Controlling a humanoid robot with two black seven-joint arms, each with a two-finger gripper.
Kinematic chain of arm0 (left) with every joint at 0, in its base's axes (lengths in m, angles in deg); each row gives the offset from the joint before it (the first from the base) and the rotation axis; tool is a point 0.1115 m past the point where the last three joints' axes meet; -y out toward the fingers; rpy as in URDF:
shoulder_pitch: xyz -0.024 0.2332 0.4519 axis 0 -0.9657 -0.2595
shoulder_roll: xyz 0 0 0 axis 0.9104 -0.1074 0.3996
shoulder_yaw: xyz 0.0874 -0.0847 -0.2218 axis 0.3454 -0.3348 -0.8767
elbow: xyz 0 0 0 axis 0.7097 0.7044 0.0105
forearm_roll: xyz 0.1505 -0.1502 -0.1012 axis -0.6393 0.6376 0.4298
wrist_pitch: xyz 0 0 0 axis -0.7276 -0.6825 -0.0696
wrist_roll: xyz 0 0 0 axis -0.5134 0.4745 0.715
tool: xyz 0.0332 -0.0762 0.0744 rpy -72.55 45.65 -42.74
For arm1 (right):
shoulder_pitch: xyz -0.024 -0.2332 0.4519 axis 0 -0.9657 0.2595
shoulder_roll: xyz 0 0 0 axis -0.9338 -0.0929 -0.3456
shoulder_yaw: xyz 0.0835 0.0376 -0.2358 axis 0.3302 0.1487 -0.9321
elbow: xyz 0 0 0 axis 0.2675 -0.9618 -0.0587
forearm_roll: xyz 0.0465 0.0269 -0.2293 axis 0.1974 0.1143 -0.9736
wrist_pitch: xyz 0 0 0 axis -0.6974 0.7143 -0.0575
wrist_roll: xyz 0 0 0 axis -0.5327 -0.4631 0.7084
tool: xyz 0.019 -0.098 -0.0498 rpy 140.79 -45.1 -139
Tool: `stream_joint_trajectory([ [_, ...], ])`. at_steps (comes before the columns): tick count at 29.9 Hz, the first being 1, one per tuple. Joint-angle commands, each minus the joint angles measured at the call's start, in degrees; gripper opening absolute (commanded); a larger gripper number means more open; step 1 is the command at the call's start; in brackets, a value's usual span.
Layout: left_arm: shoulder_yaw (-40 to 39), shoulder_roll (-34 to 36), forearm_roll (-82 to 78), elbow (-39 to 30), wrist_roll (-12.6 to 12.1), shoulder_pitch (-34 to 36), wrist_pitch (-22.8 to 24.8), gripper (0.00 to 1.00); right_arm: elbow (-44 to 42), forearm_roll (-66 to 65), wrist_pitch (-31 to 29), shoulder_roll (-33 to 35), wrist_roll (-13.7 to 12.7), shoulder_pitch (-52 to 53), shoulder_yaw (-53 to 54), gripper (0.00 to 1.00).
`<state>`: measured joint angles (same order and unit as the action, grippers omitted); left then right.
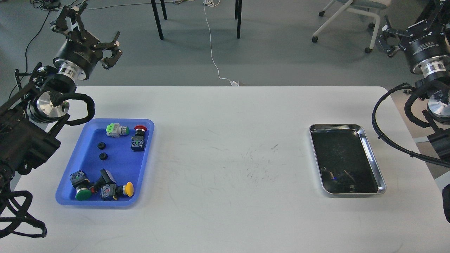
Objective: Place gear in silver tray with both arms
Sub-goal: 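Move the left gripper down toward the blue tray of parts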
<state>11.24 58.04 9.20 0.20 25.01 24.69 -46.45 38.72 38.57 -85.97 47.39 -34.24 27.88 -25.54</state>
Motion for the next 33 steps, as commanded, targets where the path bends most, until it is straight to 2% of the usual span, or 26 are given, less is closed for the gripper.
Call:
stream_joint_trajectory([
  [1, 0.0, 0.25, 0.0, 0.0, 0.0, -0.09, 0.09, 0.98, 0.0, 0.0, 0.0, -0.2, 0.08, -0.15, 0.03, 0.99],
  [7, 0.09, 1.31, -0.09, -0.44, 0.0, -0.17, 0.09, 0.98, 0.0, 0.0, 0.0, -0.37, -0.01, -0.24, 0.2, 0.99],
  [9, 0.87, 2.1, -0.18, -1.32, -0.7, -0.96, 0.26, 0.98, 0.09, 0.0, 0.0, -0.37, 0.08, -0.24, 0.29, 0.99],
  [15, 6.85, 11.05, -0.53, -9.4, -0.44, -3.16, 3.43, 0.98, 1.58, 0.0, 0.0, -0.64, 0.52, -0.24, 0.29, 0.99],
  [19, 11.15, 15.8, -5.95, -13.88, 0.35, -3.95, 3.78, 0.98, 1.76, 0.0, 0.0, -0.72, 0.7, -0.24, 0.2, 0.99],
  [23, 11.6, 20.72, -15.79, -24.23, 2.9, -7.37, 0.81, 0.95, 1.75, 0.0, 0.0, -0.9, 0.7, -0.24, 0.2, 0.99],
  [27, 11.51, 25.12, -35.19, -33.91, 3.43, -10.71, -5.17, 0.95, 1.76, 0.0, 0.0, -1.34, 1.4, -0.33, 0.29, 0.99],
  [30, 11.6, 27.5, -54.34, -37.35, 5.79, -12.74, -9.48, 0.94, 1.84, -0.09, 0.0, -1.43, 1.93, -0.68, 0.03, 0.99],
  [33, 11.95, 28.12, -71.93, -37.53, 7.3, -13.88, -12.56, 0.94, 3.15, -0.09, 0.0, -1.43, 1.93, -1.03, -0.85, 0.99],
])
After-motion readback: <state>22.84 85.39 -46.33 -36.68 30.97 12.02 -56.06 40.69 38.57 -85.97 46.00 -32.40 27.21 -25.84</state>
